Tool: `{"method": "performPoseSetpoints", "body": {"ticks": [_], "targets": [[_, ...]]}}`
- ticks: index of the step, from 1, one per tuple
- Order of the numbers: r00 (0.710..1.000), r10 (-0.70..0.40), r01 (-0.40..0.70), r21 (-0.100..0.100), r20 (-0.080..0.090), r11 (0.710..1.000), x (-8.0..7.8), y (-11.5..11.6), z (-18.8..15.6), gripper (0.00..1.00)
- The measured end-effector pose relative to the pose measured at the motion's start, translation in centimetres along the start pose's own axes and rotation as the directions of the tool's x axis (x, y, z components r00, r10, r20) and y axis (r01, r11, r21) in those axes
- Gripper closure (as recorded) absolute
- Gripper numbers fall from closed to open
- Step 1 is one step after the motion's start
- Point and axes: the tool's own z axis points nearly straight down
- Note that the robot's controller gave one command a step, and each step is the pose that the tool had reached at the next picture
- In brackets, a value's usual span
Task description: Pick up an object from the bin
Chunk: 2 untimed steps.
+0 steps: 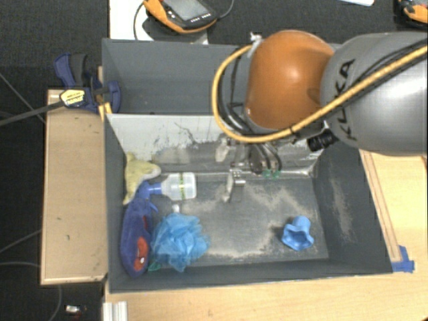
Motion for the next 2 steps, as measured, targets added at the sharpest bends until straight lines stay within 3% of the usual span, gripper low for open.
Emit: {"method": "performPoseSetpoints", "body": {"ticks": [1, 2], "targets": [[1.000, 0.004, -0.004, -0.001, 0.008, 1.000, -0.2, -0.1, -0.5, 0.00], [1.000, 0.021, -0.020, -0.003, 0.013, 1.000, -1.5, 2.9, 7.9, 0.00]]}}
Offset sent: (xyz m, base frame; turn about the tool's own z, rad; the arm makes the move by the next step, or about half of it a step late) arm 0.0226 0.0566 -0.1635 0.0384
